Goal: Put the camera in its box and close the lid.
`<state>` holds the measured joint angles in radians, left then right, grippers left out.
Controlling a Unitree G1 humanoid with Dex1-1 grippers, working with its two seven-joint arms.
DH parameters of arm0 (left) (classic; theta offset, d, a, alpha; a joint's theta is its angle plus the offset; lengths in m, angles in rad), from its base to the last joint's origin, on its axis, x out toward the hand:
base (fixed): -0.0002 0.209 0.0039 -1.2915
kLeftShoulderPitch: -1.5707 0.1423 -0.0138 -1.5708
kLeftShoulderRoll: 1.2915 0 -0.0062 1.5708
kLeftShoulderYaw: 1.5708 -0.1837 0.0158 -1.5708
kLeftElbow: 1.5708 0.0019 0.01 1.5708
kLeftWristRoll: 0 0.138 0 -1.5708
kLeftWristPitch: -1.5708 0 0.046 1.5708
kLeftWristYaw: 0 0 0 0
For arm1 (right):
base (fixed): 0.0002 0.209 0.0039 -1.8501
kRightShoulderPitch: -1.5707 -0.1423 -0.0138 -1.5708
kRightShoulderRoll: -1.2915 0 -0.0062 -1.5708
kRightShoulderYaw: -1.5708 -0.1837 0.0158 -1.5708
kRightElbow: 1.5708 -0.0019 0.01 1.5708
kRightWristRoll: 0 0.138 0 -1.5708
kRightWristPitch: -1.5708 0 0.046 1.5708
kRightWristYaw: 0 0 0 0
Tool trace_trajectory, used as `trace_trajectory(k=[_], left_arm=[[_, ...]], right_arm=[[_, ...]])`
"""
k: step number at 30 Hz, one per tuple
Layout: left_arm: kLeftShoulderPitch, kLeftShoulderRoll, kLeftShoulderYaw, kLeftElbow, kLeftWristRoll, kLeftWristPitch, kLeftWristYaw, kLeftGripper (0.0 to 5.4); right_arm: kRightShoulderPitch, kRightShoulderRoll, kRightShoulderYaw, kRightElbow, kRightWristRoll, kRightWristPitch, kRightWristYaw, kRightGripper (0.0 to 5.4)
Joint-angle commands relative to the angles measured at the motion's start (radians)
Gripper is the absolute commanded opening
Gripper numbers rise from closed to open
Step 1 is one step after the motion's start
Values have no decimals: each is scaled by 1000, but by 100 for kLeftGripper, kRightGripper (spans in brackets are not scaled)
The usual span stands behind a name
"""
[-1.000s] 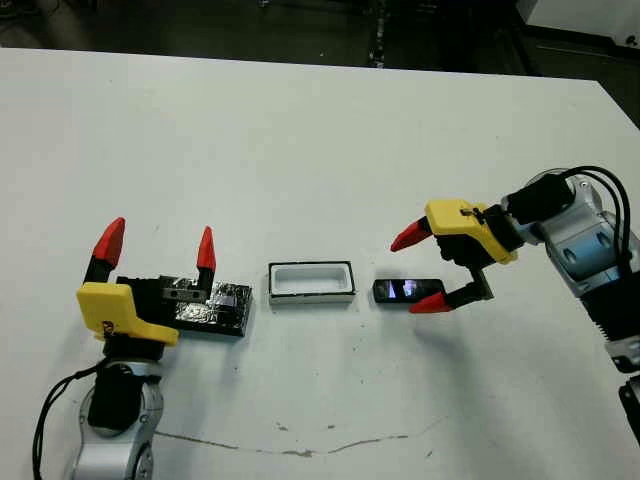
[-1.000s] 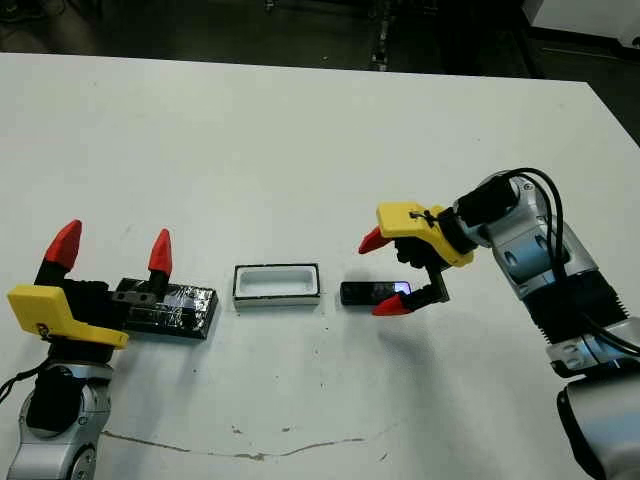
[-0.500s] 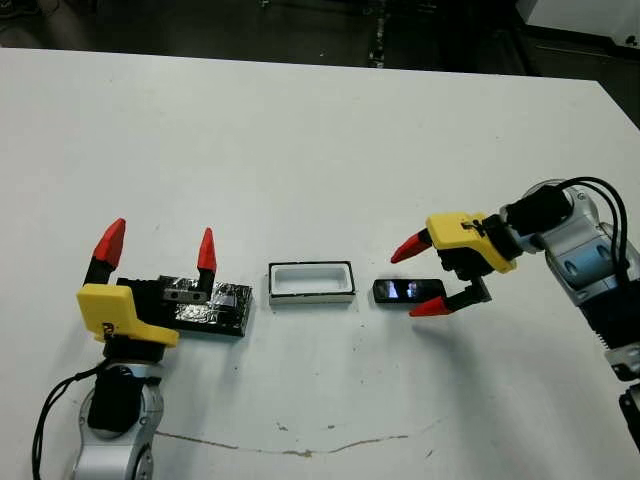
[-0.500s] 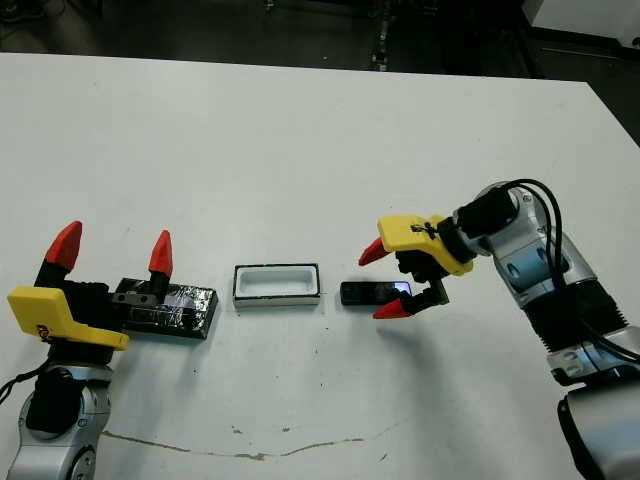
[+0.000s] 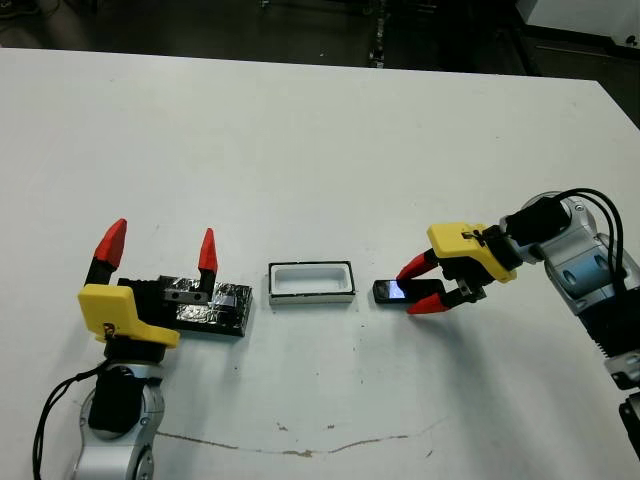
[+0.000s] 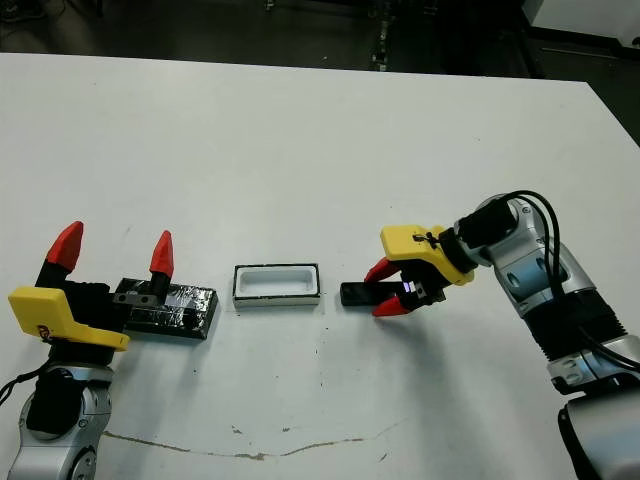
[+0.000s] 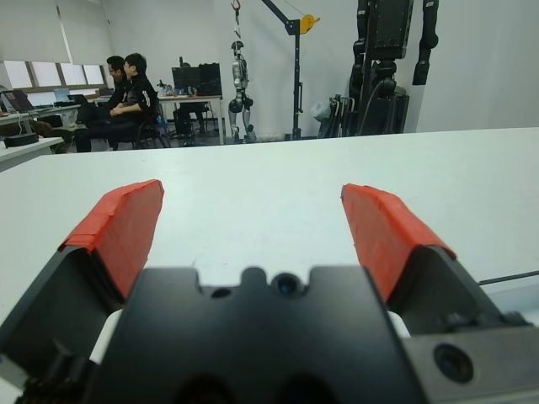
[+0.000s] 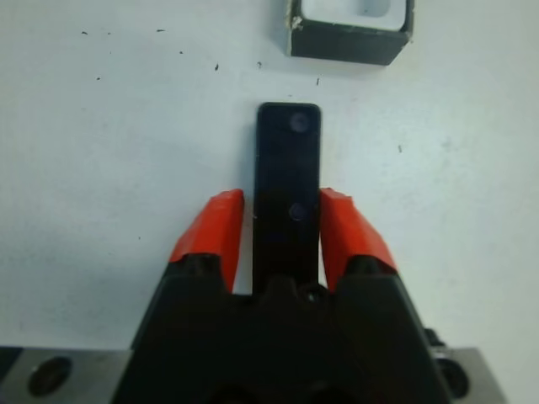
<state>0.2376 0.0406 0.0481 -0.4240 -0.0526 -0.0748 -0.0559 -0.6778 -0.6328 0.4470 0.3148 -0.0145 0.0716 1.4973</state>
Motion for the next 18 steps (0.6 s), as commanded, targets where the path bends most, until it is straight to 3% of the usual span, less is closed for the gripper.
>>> trace_trajectory(k=[1, 6, 15, 18], left_arm=[[12, -2, -2, -9, -2, 6, 2, 540], [10, -3, -1, -4, -3, -3, 1, 540], [5, -7, -3, 5, -8, -17, 3, 540], [3, -9, -3, 5, -17, -18, 0, 540]], right_arm=[[10, 3, 5, 25, -9, -18, 4, 214], [12, 3, 3, 26, -10, -19, 3, 166], [70, 7, -50, -15, 10, -35, -84, 166], [73, 4, -75, -42, 16, -9, -109, 166]])
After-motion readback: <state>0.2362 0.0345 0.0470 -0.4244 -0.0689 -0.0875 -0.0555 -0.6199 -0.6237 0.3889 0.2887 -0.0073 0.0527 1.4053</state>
